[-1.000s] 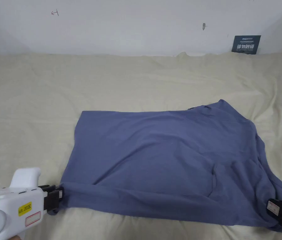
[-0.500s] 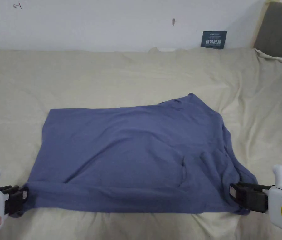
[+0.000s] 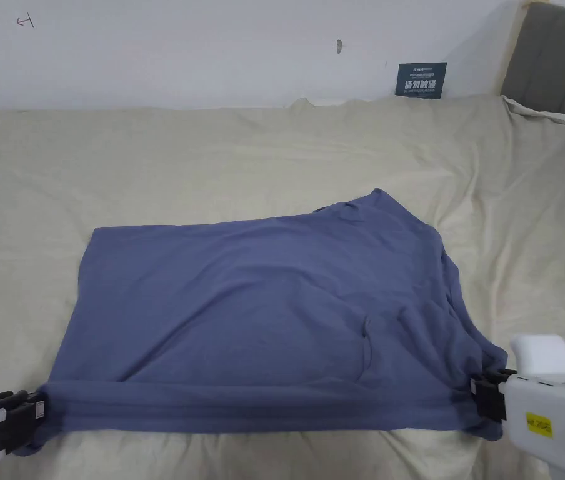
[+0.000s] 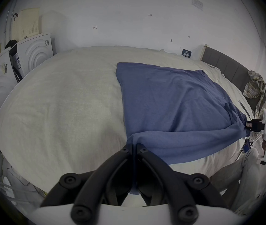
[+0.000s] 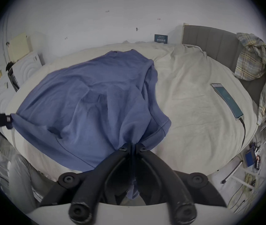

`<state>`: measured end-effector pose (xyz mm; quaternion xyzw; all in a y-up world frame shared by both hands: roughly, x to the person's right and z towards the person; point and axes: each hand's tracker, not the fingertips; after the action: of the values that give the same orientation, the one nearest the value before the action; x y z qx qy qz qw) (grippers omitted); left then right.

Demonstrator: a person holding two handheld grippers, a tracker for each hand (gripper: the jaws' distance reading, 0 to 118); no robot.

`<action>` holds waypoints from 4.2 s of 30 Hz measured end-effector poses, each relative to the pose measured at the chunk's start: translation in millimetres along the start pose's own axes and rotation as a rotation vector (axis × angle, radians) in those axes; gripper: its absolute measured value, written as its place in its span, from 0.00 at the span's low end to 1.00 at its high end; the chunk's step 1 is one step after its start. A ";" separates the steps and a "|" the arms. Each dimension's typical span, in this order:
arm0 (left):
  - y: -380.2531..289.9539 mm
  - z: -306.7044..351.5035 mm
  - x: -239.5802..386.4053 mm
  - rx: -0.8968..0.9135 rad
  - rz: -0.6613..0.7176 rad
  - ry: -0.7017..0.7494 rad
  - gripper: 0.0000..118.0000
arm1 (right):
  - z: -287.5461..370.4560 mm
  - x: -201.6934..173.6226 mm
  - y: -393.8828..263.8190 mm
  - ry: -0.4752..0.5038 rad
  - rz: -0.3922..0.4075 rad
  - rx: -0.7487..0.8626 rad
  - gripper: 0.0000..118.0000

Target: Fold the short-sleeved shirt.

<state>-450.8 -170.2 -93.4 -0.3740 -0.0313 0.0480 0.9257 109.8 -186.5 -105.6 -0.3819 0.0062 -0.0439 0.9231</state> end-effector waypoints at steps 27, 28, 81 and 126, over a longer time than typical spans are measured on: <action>128.8 -147.3 7.3 -0.139 -0.048 0.115 0.12 | -133.3 -19.4 173.8 -0.053 -0.099 -0.100 0.04; 125.5 -146.0 5.8 -0.136 -0.046 0.111 0.24 | -135.3 -19.3 170.6 -0.047 -0.089 -0.102 0.07; 63.1 -94.7 20.3 -0.051 -0.176 0.130 0.07 | -26.8 7.3 36.6 0.076 -0.209 0.032 0.15; -23.3 -3.7 3.8 -0.129 -0.075 0.027 0.12 | 1.8 12.4 -4.6 0.014 -0.080 -0.146 0.30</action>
<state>-445.2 -189.0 -79.7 -0.4319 -0.0361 0.0060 0.9012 121.8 -189.5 -100.8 -0.4476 0.0008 -0.0828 0.8904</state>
